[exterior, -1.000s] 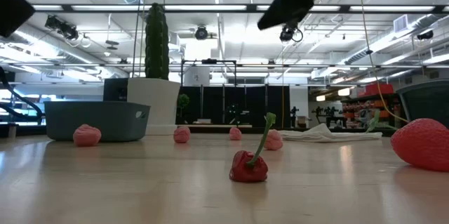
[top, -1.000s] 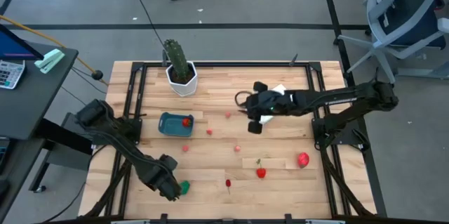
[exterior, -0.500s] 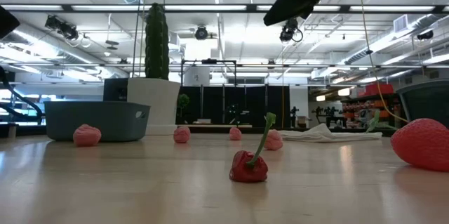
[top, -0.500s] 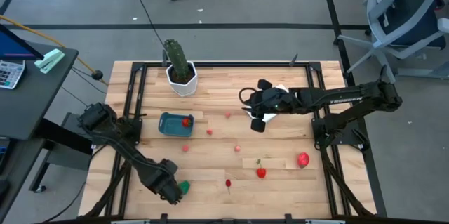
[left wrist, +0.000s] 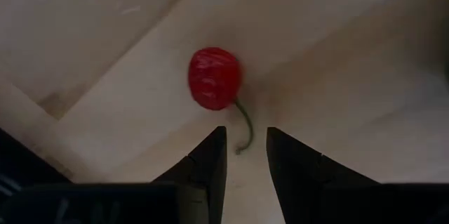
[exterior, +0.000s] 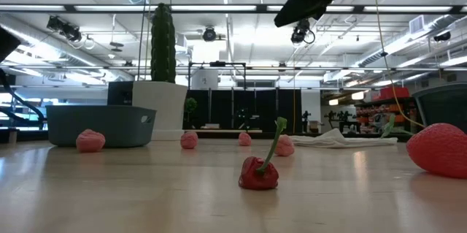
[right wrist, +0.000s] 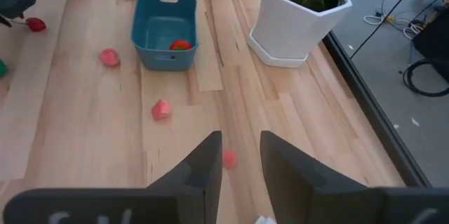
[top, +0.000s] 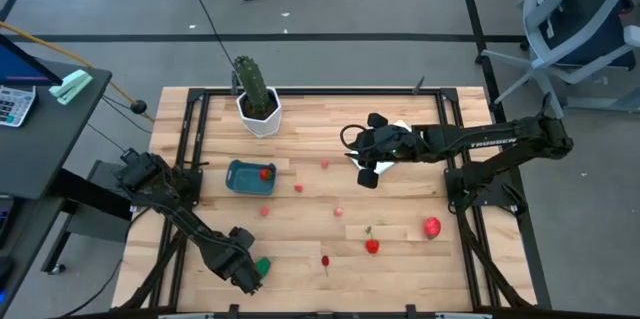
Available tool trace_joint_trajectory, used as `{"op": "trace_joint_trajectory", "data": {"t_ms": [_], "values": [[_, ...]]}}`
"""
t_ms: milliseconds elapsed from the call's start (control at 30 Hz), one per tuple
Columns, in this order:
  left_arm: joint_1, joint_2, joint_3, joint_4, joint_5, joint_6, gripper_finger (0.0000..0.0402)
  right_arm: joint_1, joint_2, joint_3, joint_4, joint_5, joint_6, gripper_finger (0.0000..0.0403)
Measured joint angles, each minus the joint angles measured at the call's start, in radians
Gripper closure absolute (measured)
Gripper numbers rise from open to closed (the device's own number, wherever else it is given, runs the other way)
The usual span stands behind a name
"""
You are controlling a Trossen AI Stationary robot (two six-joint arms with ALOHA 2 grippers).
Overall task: Pick and placing Produce into tupperware
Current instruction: Put the left red cherry into the blue bin
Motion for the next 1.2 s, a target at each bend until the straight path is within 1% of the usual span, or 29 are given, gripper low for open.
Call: {"op": "trace_joint_trajectory", "data": {"t_ms": [233,300,367,467,500,600,667,733,833,900,967,1000,1033,1100,1167,1200], "values": [[0.001,0.023,0.001,0.002,0.005,0.041,0.0294,0.0,0.0,0.0,-0.002,0.0,0.0,0.0298],[0.004,0.023,0.0,0.003,0.004,0.044,0.03,0.0,0.0,0.0,-0.002,0.0,0.0,0.0298],[0.008,0.023,0.0,0.005,0.005,0.045,0.0318,0.0,0.0,0.0,-0.002,0.0,0.0,0.0297],[0.009,0.023,0.001,0.012,0.004,0.072,0.0374,0.0,0.0,0.0,-0.002,0.0,0.0,0.0298],[0.009,0.023,0.001,0.011,0.004,0.076,0.0386,0.0,0.0,0.0,-0.002,0.0,0.0,0.0298],[0.013,0.023,0.009,0.0,-0.002,0.073,0.0391,0.0,0.001,0.0,-0.002,0.0,0.0,0.0298],[0.022,0.023,0.037,-0.015,-0.008,0.087,0.0395,0.0,0.001,0.0,-0.002,0.0,0.0,0.0297],[0.034,0.021,0.092,-0.054,-0.043,0.133,0.0396,0.0,0.001,0.0,-0.002,0.0,0.0,0.0298],[0.062,0.018,0.2,-0.238,-0.127,0.226,0.0397,-0.001,0.001,0.0,-0.001,0.0,-0.005,0.0299],[0.087,0.018,0.286,-0.4,-0.218,0.258,0.0398,-0.001,0.001,0.0,0.0,0.0,-0.005,0.03],[0.115,0.017,0.356,-0.596,-0.331,0.259,0.0398,-0.001,0.001,0.0,0.0,0.0,-0.005,0.03],[0.132,0.016,0.38,-0.657,-0.383,0.253,0.0399,-0.001,0.001,0.0,0.0,0.0,-0.005,0.03],[0.156,0.012,0.389,-0.658,-0.425,0.266,0.0399,-0.001,0.001,0.0,0.0,0.0,-0.005,0.03],[0.206,-0.03,0.362,-0.589,-0.479,0.367,0.0399,-0.001,0.001,0.0,0.0,0.0,-0.005,0.03],[0.275,-0.051,0.345,-0.57,-0.499,0.445,0.04,-0.001,0.001,0.0,0.0,0.0,-0.003,0.03],[0.308,-0.05,0.333,-0.593,-0.502,0.471,0.04,-0.001,0.001,0.0,0.0,0.0,0.0,0.03]]}}
